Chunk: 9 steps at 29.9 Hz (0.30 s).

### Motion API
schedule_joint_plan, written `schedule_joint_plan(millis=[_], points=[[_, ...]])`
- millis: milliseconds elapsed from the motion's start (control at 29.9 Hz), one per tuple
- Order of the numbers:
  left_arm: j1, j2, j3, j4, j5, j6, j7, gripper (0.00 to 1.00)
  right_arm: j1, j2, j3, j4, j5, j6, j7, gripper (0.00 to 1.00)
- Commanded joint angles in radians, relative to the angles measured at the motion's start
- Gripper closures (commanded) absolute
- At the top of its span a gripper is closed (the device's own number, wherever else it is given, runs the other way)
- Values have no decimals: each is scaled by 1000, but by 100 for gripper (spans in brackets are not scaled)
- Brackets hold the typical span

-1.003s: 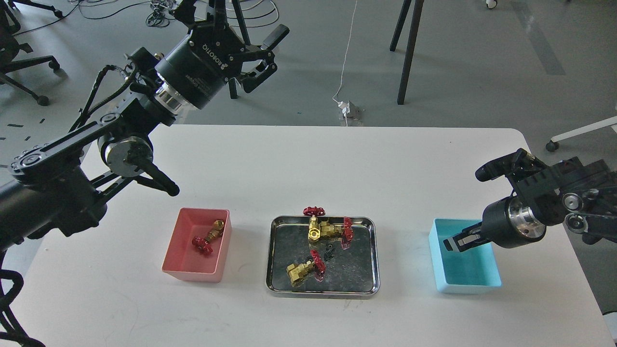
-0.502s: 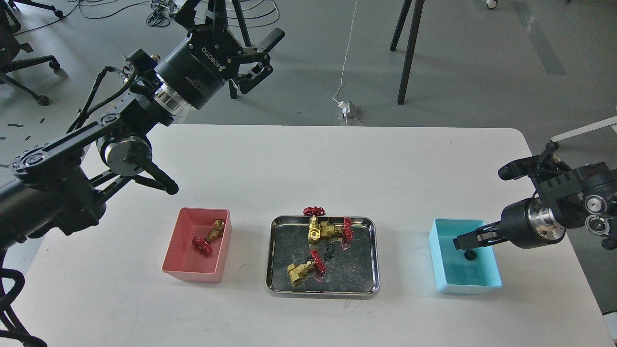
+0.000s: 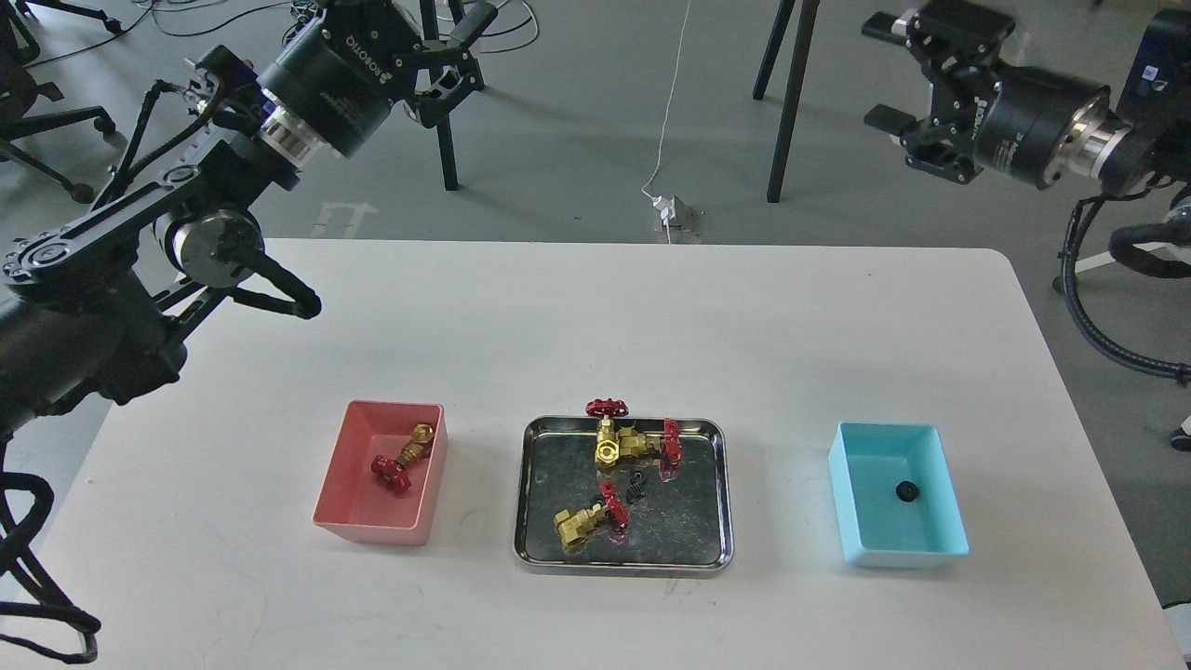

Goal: Place valve in pink box and gear in blue box

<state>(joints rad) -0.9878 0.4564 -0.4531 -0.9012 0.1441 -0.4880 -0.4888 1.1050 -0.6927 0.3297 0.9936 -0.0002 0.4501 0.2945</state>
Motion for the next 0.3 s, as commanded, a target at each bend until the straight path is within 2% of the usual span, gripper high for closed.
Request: schedule_joint_plan(millis=[0,134,268], points=[[23,-51,-4,99,-58,-1,0,1,-109,119,132,-186,137,39,31,1],[86,-51,-18,142,-63,-1,0,1,-143,190,187,-234,135,39,37,1],[87,-62,-35,133,-58,-1,0,1,-161,191,245,-234,137,39,66,1]])
